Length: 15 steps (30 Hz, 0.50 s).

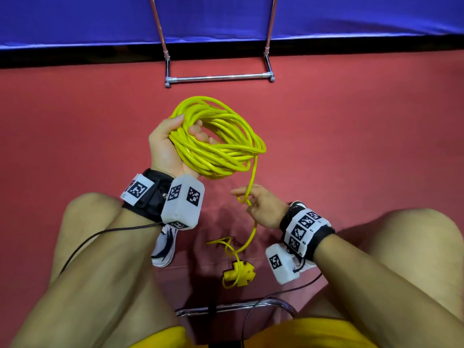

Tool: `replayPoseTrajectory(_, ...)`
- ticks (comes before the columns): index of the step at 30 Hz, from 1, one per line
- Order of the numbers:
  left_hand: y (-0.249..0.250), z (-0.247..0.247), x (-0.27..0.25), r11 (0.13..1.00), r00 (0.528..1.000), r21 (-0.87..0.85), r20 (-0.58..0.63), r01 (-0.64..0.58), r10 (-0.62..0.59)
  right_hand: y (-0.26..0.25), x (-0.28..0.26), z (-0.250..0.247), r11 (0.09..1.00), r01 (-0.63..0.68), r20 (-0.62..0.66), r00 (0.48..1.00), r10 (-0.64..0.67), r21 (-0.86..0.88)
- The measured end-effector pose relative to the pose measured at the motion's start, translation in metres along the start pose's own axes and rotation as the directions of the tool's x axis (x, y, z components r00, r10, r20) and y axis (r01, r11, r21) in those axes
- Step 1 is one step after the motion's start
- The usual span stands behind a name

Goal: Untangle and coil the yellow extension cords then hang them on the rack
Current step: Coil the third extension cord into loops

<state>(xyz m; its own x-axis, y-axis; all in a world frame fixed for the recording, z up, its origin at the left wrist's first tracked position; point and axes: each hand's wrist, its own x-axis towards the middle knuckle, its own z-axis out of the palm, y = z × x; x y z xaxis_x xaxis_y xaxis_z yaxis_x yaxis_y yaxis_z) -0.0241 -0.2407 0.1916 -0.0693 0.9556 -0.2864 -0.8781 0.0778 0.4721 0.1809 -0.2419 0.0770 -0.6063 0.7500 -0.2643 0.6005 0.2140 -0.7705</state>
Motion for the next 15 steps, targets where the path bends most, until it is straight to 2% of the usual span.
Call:
replayPoseTrajectory(4, 0.004, -0.003, -0.003, 1.0, 1.0, 0.007, 0.006, 0.001, -0.001, 0.009, 0.002, -0.008, 0.978, -0.047, -0.031, 0.999, 0.041, -0.204)
replayPoseTrajectory(7, 0.009, -0.007, -0.006, 0.999, 0.998, 0.033, 0.057, 0.008, -0.009, 0.016, 0.003, -0.014, 0.953, -0.108, -0.041, 0.994, 0.101, -0.284)
replayPoseTrajectory(11, 0.015, -0.009, -0.01, 0.999, 0.994, 0.02, 0.109, 0.025, -0.027, 0.019, 0.003, -0.016, 0.975, -0.133, -0.143, 0.984, 0.107, -0.179)
replayPoseTrajectory(15, 0.027, -0.01, -0.008, 0.996, 0.996, -0.084, 0.078, -0.034, 0.041, 0.019, -0.003, -0.031, 0.945, -0.303, -0.166, 0.945, 0.281, -0.121)
